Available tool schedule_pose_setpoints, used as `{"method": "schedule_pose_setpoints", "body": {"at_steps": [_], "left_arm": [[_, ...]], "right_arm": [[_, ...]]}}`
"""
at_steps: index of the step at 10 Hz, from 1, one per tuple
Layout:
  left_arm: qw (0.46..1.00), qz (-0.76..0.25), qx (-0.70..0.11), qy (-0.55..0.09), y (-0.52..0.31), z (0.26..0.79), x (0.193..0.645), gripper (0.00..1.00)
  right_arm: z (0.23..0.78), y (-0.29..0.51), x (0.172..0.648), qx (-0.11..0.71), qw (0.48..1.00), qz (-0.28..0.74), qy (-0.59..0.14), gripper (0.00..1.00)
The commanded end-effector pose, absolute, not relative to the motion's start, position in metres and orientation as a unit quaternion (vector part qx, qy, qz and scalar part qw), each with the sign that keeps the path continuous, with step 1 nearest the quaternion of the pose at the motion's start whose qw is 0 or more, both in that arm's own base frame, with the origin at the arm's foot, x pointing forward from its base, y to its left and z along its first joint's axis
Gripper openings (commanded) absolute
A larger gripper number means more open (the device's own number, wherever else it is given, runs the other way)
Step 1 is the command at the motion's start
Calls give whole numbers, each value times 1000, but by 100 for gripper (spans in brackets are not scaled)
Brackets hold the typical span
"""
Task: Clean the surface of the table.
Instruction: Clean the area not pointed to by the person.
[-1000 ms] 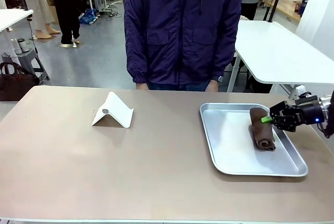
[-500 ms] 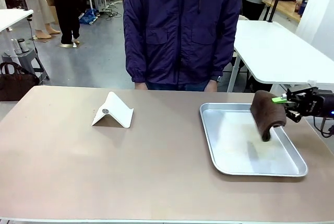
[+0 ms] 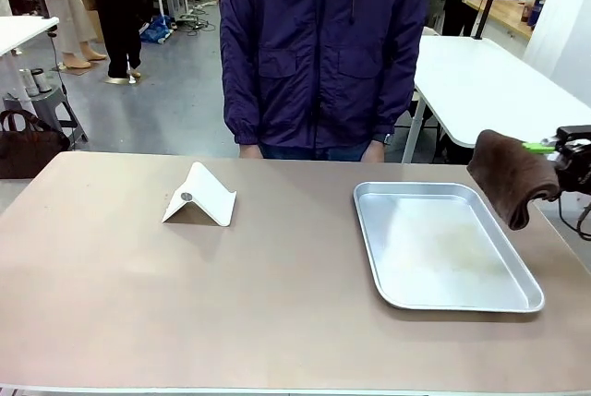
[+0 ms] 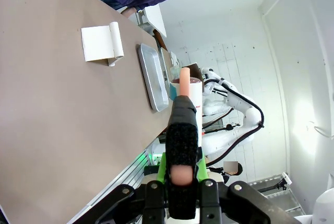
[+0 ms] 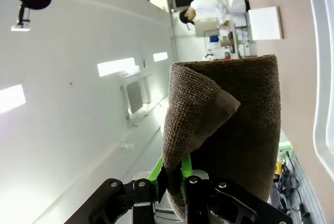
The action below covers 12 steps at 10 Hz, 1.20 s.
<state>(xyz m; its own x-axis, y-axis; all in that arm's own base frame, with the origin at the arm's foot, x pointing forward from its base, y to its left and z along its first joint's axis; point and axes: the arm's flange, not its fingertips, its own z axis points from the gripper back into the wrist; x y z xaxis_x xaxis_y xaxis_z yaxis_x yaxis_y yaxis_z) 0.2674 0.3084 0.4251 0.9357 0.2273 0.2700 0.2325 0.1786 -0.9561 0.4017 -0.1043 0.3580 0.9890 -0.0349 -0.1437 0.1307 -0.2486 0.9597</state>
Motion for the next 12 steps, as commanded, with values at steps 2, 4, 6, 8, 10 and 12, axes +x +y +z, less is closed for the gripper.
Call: {"method": "schedule_pose_setpoints", "body": {"at_steps": [2, 4, 6, 8, 10, 12], "left_arm": [[742, 2, -644, -187, 306, 430, 267, 22], [742, 2, -644, -187, 306, 430, 267, 22], [742, 2, -644, -187, 306, 430, 267, 22], [742, 2, -644, -187, 306, 430, 267, 22], [742, 2, -644, -187, 306, 430, 267, 22], [742, 2, -644, -187, 306, 430, 267, 22]], "right_arm": [[386, -107, 374, 792, 605, -76, 1, 0], [394, -105, 362, 785, 614, -81, -15, 0], [385, -111, 372, 789, 610, -65, -8, 0], [385, -111, 372, 789, 610, -65, -8, 0], [385, -111, 372, 789, 610, -65, -8, 0], [385, -111, 372, 789, 610, -65, -8, 0]]}}
